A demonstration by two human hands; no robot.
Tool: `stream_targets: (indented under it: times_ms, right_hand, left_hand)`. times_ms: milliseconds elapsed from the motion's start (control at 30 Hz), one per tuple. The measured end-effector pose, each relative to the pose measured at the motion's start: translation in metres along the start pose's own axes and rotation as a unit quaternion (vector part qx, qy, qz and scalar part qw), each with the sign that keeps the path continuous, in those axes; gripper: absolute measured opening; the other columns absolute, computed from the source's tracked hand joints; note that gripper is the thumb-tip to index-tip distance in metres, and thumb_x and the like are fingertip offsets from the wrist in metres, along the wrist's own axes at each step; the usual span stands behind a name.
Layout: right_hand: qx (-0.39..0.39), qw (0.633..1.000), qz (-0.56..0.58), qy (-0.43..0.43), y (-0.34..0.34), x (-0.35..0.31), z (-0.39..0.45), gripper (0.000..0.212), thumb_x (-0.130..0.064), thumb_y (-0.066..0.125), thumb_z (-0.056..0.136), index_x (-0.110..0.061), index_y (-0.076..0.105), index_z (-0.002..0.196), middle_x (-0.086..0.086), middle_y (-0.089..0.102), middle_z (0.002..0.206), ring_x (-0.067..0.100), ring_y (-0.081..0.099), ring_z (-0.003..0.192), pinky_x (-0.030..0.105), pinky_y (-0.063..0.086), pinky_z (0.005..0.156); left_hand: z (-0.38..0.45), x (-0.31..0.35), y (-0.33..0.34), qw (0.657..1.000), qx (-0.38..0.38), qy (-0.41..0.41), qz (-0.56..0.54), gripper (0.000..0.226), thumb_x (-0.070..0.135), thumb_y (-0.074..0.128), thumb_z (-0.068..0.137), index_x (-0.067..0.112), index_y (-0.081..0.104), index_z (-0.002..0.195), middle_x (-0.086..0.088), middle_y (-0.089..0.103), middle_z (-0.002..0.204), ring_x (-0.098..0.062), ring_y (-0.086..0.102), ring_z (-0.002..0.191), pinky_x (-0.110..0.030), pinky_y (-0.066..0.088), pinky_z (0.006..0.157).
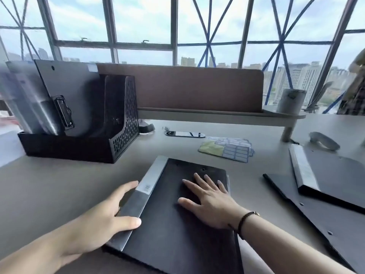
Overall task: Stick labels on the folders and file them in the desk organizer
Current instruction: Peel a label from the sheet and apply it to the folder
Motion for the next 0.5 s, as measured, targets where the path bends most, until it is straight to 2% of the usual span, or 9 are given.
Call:
stream_targets:
  times_ms: [67, 133, 233, 333, 500]
  right_hand:
    - [-0.009, 1.000, -0.013, -0.008, 0.002, -0.007, 0.005, 0.084, -0.089, 0.019, 0.079, -0.052, 0.007, 0.153, -0.016, -0.007, 0.165, 0.012, -0.014, 0.152, 0.046, -0.007, 0.123]
    - [-0.014, 1.000, -0.023, -0.015, 0.003, -0.010, 0.009, 0.088, -0.092, 0.019, 0.076, -0.052, 0.008, 0.153, -0.017, -0.007, 0.165, 0.011, -0.014, 0.151, 0.046, -0.007, 0.123]
    - [-0.016, 0.999, -0.031, -0.024, 0.001, -0.009, 0.014, 0.089, -0.093, 0.022, 0.074, -0.053, 0.009, 0.153, -0.019, -0.006, 0.164, 0.008, -0.013, 0.151, 0.044, -0.007, 0.123]
    - [-0.019, 0.999, -0.035, -0.034, -0.002, -0.007, 0.017, 0.088, -0.093, 0.025, 0.074, -0.054, 0.010, 0.152, -0.020, -0.005, 0.164, 0.005, -0.013, 0.150, 0.042, -0.007, 0.123]
    - [-0.021, 0.997, -0.036, -0.062, -0.005, -0.001, 0.024, 0.089, -0.094, 0.027, 0.072, -0.057, 0.010, 0.150, -0.024, -0.004, 0.163, -0.001, -0.010, 0.149, 0.041, -0.004, 0.124]
  left_hand:
    - [0.000, -0.005, -0.006, 0.998, 0.015, -0.008, 0.064, 0.068, 0.037, 0.067, 0.091, 0.058, 0.025, 0.140, 0.029, 0.034, 0.146, 0.012, 0.034, 0.119, -0.017, 0.030, 0.098]
    - [0.003, -0.008, -0.010, 0.991, 0.023, -0.023, 0.131, 0.069, 0.047, 0.064, 0.090, 0.054, 0.023, 0.145, 0.029, 0.031, 0.148, 0.007, 0.031, 0.122, -0.019, 0.028, 0.099]
    - [0.011, -0.007, -0.011, 0.972, 0.020, -0.036, 0.231, 0.077, 0.063, 0.061, 0.084, 0.054, 0.018, 0.148, 0.026, 0.033, 0.152, 0.004, 0.038, 0.128, -0.020, 0.032, 0.099]
    - [0.021, 0.000, -0.009, 0.939, 0.011, -0.046, 0.341, 0.086, 0.075, 0.054, 0.080, 0.051, 0.012, 0.152, 0.020, 0.033, 0.156, -0.005, 0.038, 0.139, -0.023, 0.034, 0.103]
    - [0.057, 0.019, -0.012, 0.860, 0.077, -0.027, 0.504, 0.081, 0.088, 0.037, 0.077, 0.048, 0.028, 0.147, 0.008, 0.053, 0.141, -0.019, 0.049, 0.131, -0.036, 0.042, 0.098]
Point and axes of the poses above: each hand's wrist, its own z-axis towards the middle knuckle, its own y-axis out of the palm, x = y × z, the point moved 6 cm from there along z, towards the middle knuckle
